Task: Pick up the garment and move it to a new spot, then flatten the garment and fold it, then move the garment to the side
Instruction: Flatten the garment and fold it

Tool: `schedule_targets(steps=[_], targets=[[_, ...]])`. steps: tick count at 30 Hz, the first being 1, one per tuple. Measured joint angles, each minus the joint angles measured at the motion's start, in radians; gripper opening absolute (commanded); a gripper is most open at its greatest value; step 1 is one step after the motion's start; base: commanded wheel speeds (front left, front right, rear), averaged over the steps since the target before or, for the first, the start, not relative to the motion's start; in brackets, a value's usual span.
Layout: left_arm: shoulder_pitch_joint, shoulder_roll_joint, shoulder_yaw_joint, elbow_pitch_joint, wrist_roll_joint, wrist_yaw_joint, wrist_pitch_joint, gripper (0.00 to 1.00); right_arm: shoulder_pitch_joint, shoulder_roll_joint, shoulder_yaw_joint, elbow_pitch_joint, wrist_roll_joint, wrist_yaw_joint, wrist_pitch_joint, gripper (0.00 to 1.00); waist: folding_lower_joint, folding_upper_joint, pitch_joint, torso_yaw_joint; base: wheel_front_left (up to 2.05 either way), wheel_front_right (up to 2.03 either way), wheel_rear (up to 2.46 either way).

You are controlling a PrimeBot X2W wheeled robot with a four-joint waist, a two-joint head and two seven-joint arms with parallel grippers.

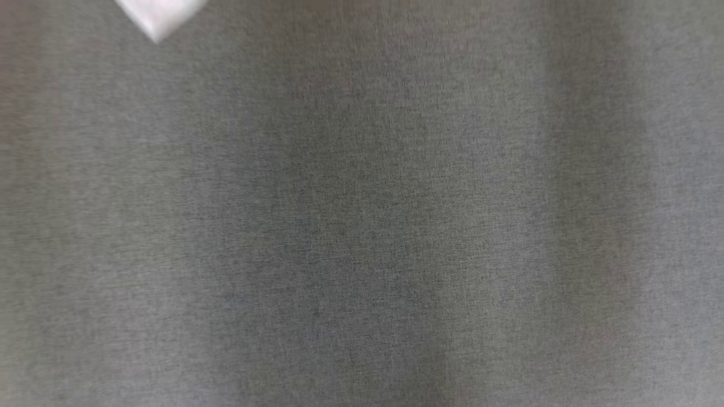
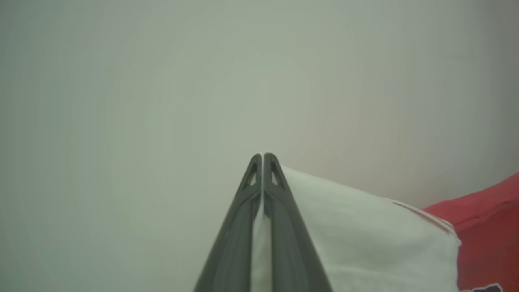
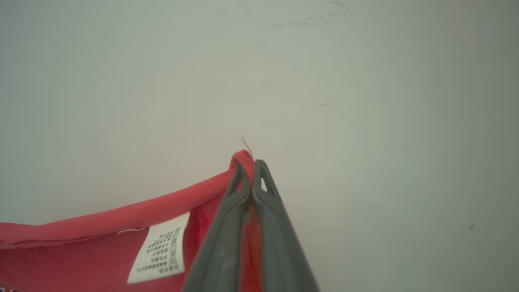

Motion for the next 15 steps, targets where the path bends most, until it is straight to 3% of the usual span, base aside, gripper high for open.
schedule_targets(steps=[7, 15], targets=[[-0.185, -0.022, -0.067, 0.094, -0.015, 0.0, -0.023, 0.0, -0.175, 0.004, 0.016, 0.11, -0.027, 0.0, -0.017, 0.0, -0.0003, -0.0001, 0.068, -0.017, 0.0, 0.0, 0.0], [-0.25, -0.042, -0.137, 0.156, -0.074, 0.0, -0.07, 0.0, -0.239, 0.002, 0.047, 0.203, -0.042, 0.0, -0.056, 0.0, -0.0004, -0.0002, 0.101, -0.026, 0.0, 0.0, 0.0]])
